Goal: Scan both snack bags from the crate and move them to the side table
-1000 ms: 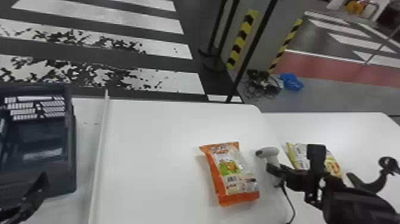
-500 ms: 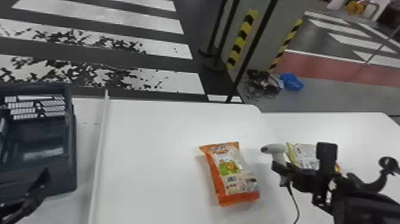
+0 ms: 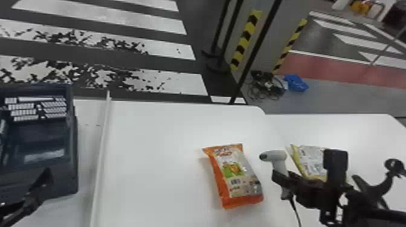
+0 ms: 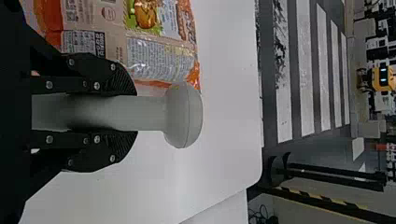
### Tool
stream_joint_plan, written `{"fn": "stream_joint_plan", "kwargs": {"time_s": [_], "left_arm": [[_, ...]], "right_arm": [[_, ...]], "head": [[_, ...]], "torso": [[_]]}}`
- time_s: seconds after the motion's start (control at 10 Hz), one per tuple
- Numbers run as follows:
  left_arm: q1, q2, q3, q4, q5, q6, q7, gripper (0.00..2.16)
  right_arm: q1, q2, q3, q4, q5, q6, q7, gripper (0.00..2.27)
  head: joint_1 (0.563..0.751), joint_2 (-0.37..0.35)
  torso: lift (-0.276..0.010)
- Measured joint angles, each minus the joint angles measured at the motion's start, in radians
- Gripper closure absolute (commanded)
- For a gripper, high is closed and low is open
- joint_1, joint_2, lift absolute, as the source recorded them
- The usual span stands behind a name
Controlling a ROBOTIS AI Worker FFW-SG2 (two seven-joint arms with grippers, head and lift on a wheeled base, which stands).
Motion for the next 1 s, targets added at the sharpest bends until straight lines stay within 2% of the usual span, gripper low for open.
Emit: {"fn": "stream_joint_plan", "kwargs": {"time_s": [0.3, 0.6, 1.0], "left_arm": [[0.012, -0.006, -0.002, -0.014, 0.002, -0.003, 0.02, 0.07], [0.027, -0.01, 0.001, -0.034, -0.003, -0.008, 0.057, 0.08], [0.028, -0.01, 0.001, -0.039, -0.003, -0.018, 0.081, 0.08]], "right_arm": [[0.106, 0.049, 0.034, -0.154, 0.002, 0.067, 0.002, 2.24], [0.148, 0.073, 0.081, -0.218, 0.011, 0.08, 0.003, 2.24], [0.191, 0.094, 0.12, -0.344, 0.033, 0.219, 0.003, 2.24]], "head": [[0.695, -0.278], [0.695, -0.228], [0.695, -0.178]], "torso": [[-0.099], [-0.099], [-0.099]]}}
